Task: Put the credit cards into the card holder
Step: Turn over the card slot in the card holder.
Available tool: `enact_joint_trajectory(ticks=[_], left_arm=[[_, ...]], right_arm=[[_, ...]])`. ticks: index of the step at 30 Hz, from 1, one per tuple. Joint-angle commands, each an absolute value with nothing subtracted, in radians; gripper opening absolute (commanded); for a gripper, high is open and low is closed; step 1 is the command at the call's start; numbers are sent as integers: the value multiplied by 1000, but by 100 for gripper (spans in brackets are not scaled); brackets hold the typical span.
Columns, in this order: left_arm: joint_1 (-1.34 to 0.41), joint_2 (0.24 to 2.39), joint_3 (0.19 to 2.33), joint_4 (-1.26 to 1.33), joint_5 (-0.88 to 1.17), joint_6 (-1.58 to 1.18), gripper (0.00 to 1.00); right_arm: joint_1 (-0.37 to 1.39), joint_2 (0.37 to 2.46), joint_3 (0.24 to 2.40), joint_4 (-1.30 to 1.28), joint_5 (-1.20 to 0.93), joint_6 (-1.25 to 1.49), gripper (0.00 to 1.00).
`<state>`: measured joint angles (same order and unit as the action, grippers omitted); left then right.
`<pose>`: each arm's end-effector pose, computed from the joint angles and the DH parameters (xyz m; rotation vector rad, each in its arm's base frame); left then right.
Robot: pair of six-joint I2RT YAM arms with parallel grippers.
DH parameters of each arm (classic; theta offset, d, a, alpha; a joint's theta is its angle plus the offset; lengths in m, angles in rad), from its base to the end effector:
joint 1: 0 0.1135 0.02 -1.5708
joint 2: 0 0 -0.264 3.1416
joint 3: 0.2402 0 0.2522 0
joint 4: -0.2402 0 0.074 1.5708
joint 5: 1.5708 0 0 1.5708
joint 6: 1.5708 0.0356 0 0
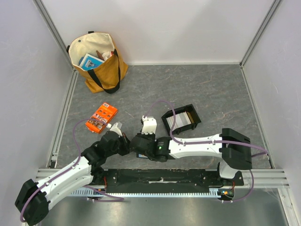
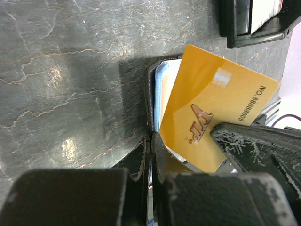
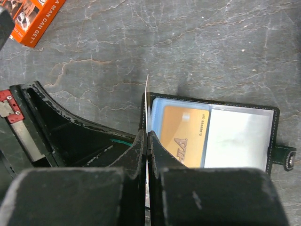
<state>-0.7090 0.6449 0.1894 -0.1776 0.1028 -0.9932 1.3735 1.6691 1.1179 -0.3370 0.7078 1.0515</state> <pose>0.1066 -0.0963 0.1536 -0.2791 2.3941 -0.9995 0.0913 0.3384 0.2206 -0.0683 2.2377 0.4508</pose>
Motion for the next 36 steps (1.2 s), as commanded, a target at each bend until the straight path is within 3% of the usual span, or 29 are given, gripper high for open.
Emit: enact_joint_trajectory(ticks=[1, 11, 23, 29, 36], left_arm=[[-712, 630, 204, -147, 101, -1022, 2], [-712, 620, 198, -153, 92, -1022, 2], [-712, 641, 192, -189, 57, -1000, 2], [-713, 701, 187, -192, 29, -977, 2], [-712, 782, 189, -186, 12, -968, 2]], right_arm=[[1390, 1750, 1227, -451, 767, 1077, 0], [1410, 1750, 1259, -551, 844, 1083, 0], [1393, 1537, 1148, -437, 841, 980, 0], [1195, 1433, 898, -142, 372, 943, 0], [1095, 1442, 689, 89, 144, 997, 0]])
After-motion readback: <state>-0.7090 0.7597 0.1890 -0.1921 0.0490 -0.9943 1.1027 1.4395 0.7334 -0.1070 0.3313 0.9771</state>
